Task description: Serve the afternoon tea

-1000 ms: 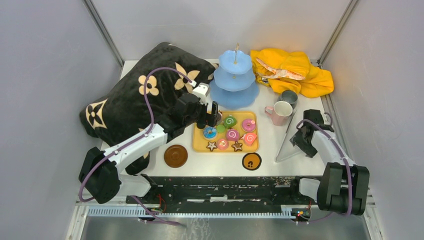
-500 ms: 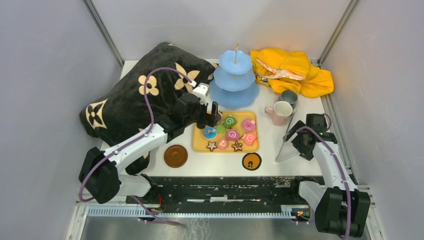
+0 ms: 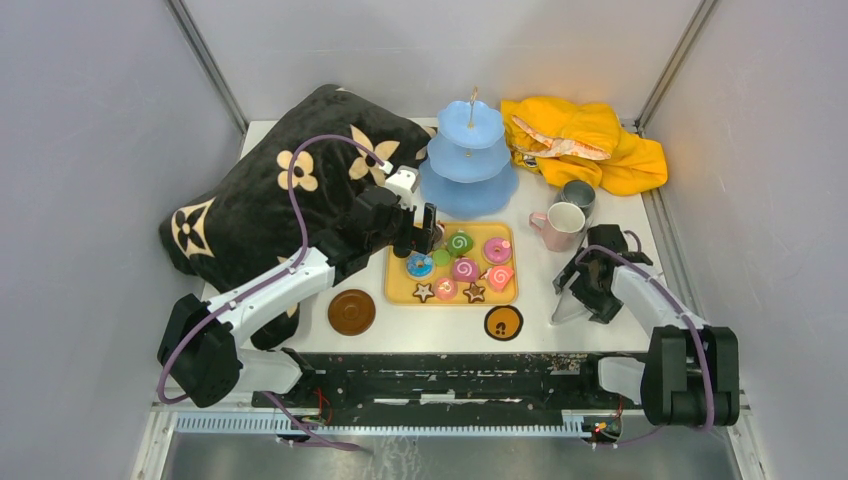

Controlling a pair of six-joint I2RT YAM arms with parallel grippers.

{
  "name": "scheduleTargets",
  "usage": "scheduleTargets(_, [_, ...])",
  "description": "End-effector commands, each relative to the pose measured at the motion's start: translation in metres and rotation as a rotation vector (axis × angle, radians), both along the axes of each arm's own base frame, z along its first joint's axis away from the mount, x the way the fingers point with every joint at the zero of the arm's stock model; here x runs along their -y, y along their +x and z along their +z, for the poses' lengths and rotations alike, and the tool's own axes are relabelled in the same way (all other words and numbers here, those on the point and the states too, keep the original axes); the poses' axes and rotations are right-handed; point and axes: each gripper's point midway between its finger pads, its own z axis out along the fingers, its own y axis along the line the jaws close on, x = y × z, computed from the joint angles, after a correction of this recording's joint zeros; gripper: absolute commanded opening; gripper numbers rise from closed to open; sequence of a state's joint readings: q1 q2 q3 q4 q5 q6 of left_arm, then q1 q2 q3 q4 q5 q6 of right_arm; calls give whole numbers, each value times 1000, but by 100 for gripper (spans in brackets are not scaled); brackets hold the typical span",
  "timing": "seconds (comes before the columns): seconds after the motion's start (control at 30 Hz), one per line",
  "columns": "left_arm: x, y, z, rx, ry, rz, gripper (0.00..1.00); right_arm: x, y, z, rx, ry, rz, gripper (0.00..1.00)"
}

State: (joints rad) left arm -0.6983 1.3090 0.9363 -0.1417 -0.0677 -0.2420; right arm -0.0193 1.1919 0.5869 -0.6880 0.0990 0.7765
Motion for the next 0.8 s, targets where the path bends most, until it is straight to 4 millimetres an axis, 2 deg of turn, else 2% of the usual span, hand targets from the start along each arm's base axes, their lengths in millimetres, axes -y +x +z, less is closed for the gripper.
scheduleTargets(0.0, [5,3,16,46,-20,-16,99,21,25,8,64,-109,-98,100])
scheduleTargets(0.17, [4,3,17,48,-13,-17,99,36,34,8,59,-190,-122,100])
scheduleTargets(0.33, [1,3,17,55,-2,-12,99,41,49,6,84,-209,-83,100])
scheduleTargets(0.67, [-2,2,21,64,7,-10,99,50,60,-6,122,-203,-75,100])
scheduleTargets(0.7, [-3,2,21,63,8,-10,99,51,59,-7,123,-205,-81,99])
scheduleTargets(0.77, [-2,2,21,61,6,-13,99,53,56,-8,125,-198,-98,90])
